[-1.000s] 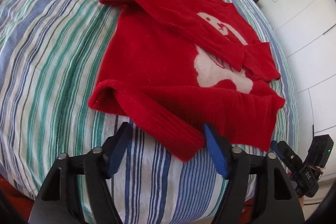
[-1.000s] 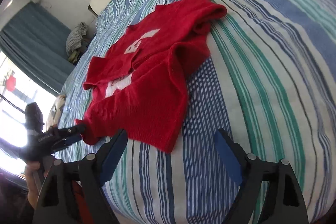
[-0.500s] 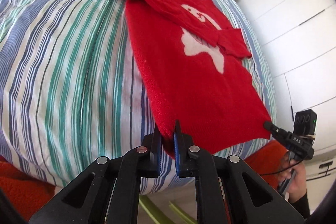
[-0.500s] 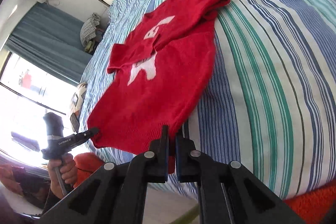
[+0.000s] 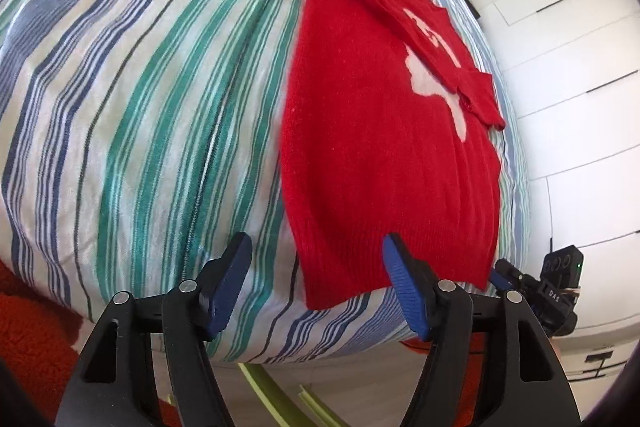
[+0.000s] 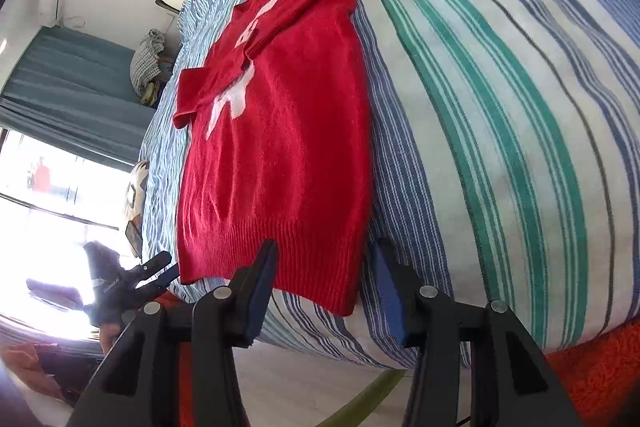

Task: Fold small clothes
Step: 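Grasp the red sweater hem with the left gripper while the right gripper grasps the hem too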

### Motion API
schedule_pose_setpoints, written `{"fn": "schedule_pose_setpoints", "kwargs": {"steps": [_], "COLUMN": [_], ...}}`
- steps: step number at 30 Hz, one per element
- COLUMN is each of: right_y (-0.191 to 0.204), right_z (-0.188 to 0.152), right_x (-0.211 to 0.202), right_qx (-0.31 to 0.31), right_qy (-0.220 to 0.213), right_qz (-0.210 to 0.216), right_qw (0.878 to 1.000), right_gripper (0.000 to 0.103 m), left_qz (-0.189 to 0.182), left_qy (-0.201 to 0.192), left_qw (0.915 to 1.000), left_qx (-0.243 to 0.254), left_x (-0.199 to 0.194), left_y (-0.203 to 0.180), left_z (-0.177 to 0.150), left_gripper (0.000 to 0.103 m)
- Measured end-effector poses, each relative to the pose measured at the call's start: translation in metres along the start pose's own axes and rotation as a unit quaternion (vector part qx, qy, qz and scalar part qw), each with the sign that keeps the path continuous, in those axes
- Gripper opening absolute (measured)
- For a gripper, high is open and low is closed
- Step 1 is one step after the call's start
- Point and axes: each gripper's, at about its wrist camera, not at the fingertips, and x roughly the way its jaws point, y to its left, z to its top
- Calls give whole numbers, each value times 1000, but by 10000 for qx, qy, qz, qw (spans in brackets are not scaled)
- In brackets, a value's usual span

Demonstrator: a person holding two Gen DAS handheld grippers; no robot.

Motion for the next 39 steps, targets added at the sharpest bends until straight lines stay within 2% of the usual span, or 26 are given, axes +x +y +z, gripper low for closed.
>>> {"fn": "schedule_pose_setpoints", "kwargs": {"steps": [2, 3, 4, 5, 6, 9, 13, 17, 21, 25, 39], "right_y": [4, 6, 8, 7, 7, 1, 13, 12, 0, -3, -12], "right_z": [-4, -4, -4, -6, -6, -11, -15, -12, -7, -4, -10], "right_x": [7, 10, 11, 9, 7, -14, -33, -27, -4, 9, 9], "right_qx": [-72, -140, -171, -171, -143, -31, -230, -327, -295, -323, -211], "right_qy": [87, 115, 129, 123, 111, 79, 209, 352, 439, 410, 252], "right_qz": [81, 109, 75, -18, -128, -390, -833, -1206, -1568, -1722, -1584], "right_qw": [9999, 9998, 9997, 9998, 9998, 9992, 9960, 9915, 9862, 9837, 9868], "right_gripper": [48, 44, 22, 7, 5, 4, 4, 4, 3, 3, 1], "left_qz": [29, 119, 266, 431, 468, 442, 503, 1092, 1634, 1898, 2176], "left_qy": [80, 150, 293, 448, 425, 194, -19, 6, 122, 181, -19], "left_qw": [10000, 9998, 9989, 9975, 9976, 9988, 9983, 9920, 9827, 9760, 9670], "left_qx": [12, 109, 247, 329, 281, 128, 278, 628, 866, 1054, 1324], "left_x": [10, 15, 20, 25, 23, 6, -17, -9, 23, 36, 59], "left_y": [-7, -12, -16, -18, -16, -10, -11, -18, -20, -26, -40], "left_z": [1, 1, 0, -2, -5, -12, -19, -22, -22, -18, -31], "left_gripper": [67, 45, 24, 6, 3, 3, 2, 2, 2, 2, 5]}}
